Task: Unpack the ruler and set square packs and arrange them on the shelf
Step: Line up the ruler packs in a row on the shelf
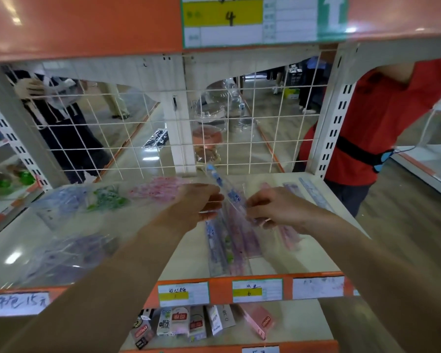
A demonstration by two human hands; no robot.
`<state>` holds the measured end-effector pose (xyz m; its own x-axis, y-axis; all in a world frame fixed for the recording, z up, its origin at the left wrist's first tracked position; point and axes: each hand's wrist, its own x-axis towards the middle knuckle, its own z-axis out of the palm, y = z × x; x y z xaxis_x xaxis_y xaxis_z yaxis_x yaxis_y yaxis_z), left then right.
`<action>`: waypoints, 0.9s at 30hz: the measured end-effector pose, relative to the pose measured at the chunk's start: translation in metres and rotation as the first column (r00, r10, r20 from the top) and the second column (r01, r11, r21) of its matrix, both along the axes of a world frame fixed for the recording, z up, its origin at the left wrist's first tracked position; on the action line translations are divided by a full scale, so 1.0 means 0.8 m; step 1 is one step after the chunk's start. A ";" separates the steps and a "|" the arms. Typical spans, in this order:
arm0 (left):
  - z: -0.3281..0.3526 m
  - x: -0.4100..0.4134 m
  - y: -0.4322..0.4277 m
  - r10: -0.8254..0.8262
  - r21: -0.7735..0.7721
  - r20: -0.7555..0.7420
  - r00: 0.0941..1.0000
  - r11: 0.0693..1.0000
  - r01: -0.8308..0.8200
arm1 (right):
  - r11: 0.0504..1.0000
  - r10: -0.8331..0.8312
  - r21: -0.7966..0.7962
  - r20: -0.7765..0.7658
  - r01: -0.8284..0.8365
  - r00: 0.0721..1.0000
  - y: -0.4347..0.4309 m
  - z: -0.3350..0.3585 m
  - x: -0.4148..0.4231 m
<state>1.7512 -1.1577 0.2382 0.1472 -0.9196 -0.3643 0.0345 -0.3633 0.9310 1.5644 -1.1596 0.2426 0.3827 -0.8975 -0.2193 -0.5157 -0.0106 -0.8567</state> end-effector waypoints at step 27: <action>-0.005 -0.165 -0.045 -0.039 -0.110 0.002 0.999 0.993 0.039 | 0.779 -0.411 -0.383 0.286 0.496 0.866 0.009 -0.075 -0.114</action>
